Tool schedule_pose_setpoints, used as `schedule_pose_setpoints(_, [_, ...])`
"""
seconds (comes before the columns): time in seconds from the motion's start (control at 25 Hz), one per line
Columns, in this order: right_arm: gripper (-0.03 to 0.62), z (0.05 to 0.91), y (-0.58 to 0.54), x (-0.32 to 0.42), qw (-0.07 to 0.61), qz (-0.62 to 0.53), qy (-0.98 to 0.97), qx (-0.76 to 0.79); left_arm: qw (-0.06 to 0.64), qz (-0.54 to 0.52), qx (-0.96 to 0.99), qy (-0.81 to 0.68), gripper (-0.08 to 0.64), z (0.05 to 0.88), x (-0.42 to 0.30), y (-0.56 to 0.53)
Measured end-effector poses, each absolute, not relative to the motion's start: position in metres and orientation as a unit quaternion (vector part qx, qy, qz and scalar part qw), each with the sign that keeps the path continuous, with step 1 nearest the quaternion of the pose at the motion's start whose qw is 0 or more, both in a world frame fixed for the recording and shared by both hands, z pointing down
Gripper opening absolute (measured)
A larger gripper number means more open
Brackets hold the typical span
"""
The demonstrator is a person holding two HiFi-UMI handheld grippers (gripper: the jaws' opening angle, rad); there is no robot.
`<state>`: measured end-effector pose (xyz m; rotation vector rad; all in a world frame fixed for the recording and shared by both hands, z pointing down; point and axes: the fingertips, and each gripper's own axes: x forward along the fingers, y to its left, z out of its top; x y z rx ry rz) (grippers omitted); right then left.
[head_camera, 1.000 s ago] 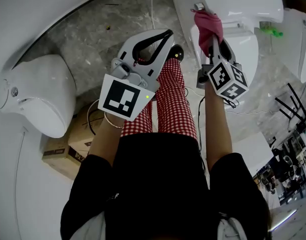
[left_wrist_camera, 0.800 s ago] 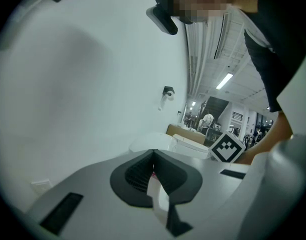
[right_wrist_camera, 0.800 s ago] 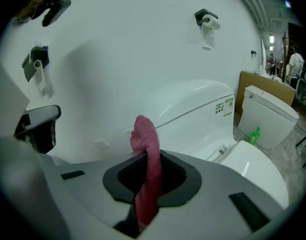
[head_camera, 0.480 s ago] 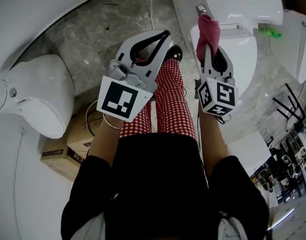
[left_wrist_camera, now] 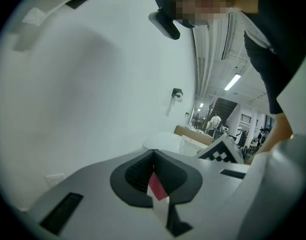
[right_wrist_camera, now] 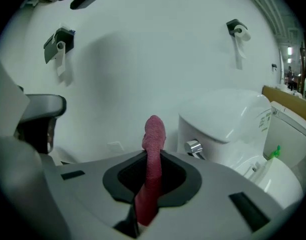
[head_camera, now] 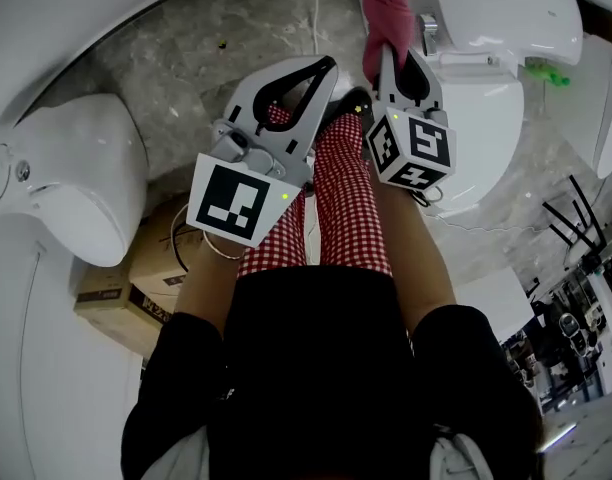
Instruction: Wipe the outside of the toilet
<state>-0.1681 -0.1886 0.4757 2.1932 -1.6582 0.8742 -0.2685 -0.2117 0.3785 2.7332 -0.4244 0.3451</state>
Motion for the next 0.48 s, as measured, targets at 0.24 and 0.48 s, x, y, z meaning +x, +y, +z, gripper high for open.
schedule_pose_setpoints(0.24, [0.055, 0.527, -0.23, -0.161, 0.159, 0.303, -0.557, 0.757, 0.172, 0.145, 0.961, -0.164, 0.009, 0.39, -0.291, -0.215])
schedule_pose_setpoints(0.48, [0.055, 0.565, -0.248, -0.131, 0.121, 0.341, -0.476, 0.802, 0.172, 0.151, 0.957, -0.18, 0.009, 0.395, -0.309, -0.227])
